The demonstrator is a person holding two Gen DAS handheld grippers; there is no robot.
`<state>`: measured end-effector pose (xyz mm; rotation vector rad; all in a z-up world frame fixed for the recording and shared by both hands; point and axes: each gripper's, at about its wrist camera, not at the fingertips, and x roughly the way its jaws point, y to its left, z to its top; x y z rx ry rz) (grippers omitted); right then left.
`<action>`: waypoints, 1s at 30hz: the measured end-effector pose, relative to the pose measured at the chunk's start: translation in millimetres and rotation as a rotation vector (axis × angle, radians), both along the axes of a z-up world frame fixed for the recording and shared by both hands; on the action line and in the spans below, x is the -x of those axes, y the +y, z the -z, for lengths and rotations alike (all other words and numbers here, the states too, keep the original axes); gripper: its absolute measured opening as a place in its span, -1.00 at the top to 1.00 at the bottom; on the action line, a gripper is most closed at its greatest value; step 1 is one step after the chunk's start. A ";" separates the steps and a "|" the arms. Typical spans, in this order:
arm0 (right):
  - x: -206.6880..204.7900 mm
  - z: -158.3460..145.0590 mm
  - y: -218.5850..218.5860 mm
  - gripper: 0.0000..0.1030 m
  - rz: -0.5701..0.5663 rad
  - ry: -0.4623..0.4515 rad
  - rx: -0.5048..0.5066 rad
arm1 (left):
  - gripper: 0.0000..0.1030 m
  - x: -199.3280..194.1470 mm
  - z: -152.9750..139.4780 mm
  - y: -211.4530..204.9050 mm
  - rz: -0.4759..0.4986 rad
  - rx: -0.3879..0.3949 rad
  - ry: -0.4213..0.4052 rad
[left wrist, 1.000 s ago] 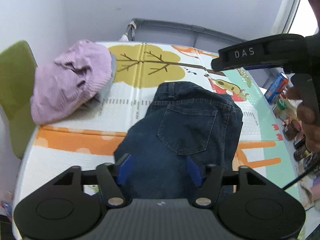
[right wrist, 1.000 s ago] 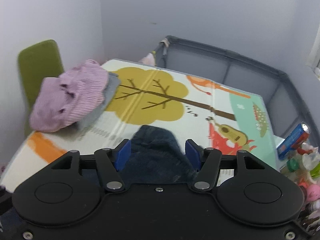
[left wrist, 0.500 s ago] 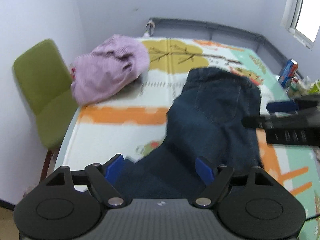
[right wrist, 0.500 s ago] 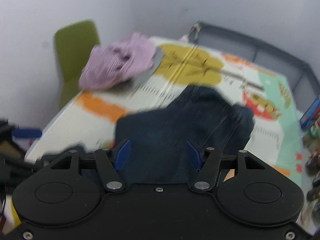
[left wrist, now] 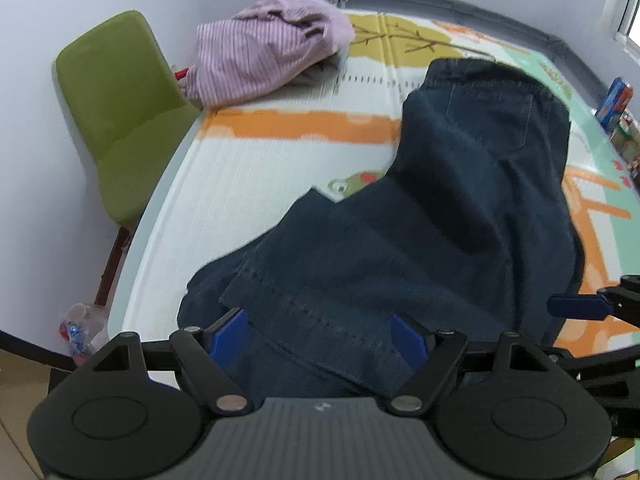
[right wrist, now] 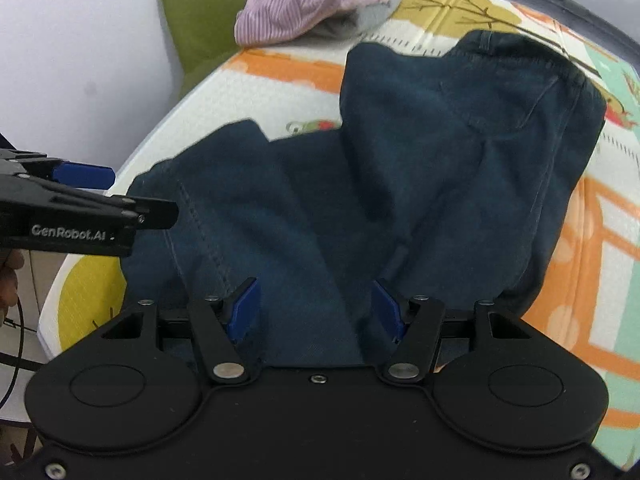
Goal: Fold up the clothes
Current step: 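Release the jeans and move both open grippers over the spread legs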
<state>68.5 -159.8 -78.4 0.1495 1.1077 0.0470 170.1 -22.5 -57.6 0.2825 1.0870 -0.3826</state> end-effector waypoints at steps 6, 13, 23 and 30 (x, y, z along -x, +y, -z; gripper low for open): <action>14.5 19.0 15.6 -0.17 -0.001 0.028 0.000 | -0.57 0.3 23.7 4.5 -0.023 -0.011 0.035; 14.9 34.7 33.5 -0.21 -0.010 0.022 0.073 | -0.57 -10.2 43.1 9.4 -0.065 -0.011 0.058; 10.0 49.7 49.9 -0.40 -0.026 0.007 0.164 | -0.57 -26.7 63.1 0.2 -0.102 -0.005 0.092; 7.3 57.9 48.1 -0.67 -0.027 0.010 0.151 | -0.59 -36.7 73.8 -5.3 -0.128 -0.008 0.120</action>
